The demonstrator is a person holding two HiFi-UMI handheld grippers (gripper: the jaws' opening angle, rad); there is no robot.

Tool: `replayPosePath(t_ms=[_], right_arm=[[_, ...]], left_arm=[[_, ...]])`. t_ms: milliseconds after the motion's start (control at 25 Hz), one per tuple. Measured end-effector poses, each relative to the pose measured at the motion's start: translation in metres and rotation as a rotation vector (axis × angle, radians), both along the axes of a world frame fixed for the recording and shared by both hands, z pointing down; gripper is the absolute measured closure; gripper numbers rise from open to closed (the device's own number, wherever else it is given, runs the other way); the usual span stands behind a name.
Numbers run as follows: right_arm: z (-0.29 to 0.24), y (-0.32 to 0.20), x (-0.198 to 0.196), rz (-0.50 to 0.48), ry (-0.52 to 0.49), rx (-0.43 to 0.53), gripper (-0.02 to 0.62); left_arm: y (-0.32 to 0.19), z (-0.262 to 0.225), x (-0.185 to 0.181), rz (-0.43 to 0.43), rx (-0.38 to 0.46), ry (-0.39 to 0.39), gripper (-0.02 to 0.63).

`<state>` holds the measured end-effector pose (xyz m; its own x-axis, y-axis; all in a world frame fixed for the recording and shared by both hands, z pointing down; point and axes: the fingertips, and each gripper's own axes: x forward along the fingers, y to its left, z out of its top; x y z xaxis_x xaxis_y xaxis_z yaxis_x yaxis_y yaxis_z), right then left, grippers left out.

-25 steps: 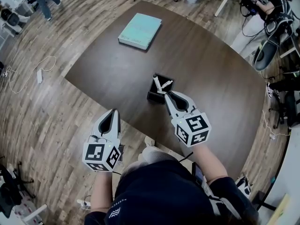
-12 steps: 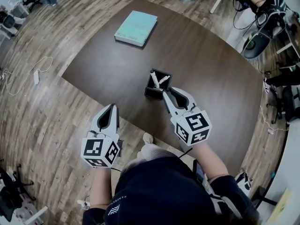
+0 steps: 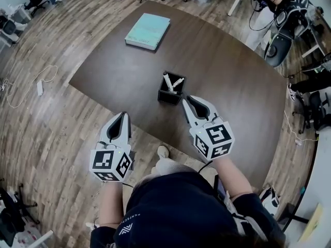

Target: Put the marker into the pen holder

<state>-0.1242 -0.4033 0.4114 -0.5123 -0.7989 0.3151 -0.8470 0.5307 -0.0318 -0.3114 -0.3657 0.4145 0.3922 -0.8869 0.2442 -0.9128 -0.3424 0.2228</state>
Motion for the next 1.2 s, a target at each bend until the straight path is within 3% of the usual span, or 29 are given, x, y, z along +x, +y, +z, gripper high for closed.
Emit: replayPosePath(t_ms=[1200], right_arm=[[-0.013,0.048,-0.017,-0.050,0.012,0.029,0.595]], left_arm=[[0.043,-0.017,-0.016,-0.056,0.047,-0.033,0.601]])
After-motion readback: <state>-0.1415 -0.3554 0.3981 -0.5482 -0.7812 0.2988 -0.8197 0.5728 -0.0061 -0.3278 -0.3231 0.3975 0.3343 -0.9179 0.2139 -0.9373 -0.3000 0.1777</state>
